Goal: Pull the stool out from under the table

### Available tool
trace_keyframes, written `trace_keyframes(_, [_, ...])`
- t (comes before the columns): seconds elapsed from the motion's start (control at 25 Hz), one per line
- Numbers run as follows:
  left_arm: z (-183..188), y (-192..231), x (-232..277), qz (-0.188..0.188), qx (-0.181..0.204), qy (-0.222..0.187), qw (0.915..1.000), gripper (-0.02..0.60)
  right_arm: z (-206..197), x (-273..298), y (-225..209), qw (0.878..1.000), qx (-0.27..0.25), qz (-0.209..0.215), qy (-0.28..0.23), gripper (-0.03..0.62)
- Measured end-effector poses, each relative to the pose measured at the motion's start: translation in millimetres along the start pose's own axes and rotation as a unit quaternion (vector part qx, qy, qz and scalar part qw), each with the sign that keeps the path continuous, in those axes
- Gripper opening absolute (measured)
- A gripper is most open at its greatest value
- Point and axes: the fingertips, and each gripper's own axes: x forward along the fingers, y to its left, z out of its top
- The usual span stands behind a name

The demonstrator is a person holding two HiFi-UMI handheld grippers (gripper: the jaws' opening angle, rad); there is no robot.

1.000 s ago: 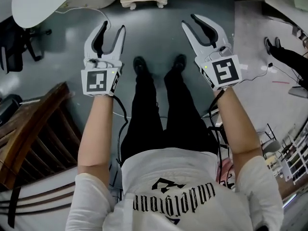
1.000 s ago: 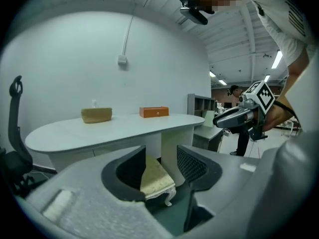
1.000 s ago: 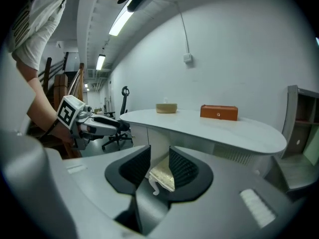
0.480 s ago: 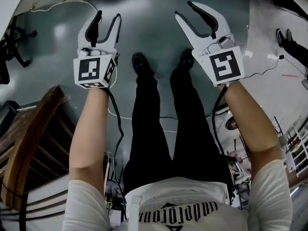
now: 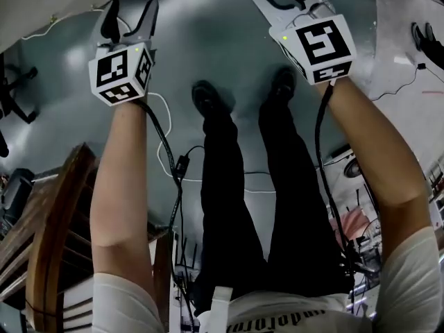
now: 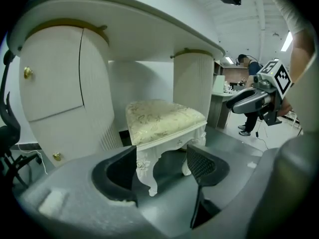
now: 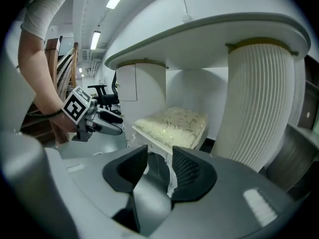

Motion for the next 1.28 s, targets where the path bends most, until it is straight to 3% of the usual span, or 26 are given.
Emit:
trace_keyframes(0.16, [-28,5,34,0.012,0.006,0.016,0.9998,0.355,-36,30,-19,0.999,0.008,-0.029,0.012,0.173])
trace_keyframes(0.32, [-68,25,49,0.022,-0.019,0.040,0.9988,0.365,-76,59,-37,0.996,0.036,-0.065,0.045,0.186])
trace_keyframes(0.44, [-88,32,67,0.022,-0.013,0.055,0.9982,0.383,-96,81,-48,0.995,0.035,-0.072,0.056,0.199])
trace_keyframes(0.76, [-82,37,114,0.023,0.001,0.044,0.9988,0.405,-128,121,-60,0.993,0.054,-0.072,0.073,0.259])
trace_keyframes(0.96, [-87,41,126,0.034,-0.012,0.047,0.9982,0.411,-131,140,-57,0.993,0.056,-0.068,0.076,0.278])
trace_keyframes(1.28, [-94,47,131,0.076,-0.044,0.048,0.9949,0.382,-132,160,-55,0.989,0.083,-0.091,0.083,0.252])
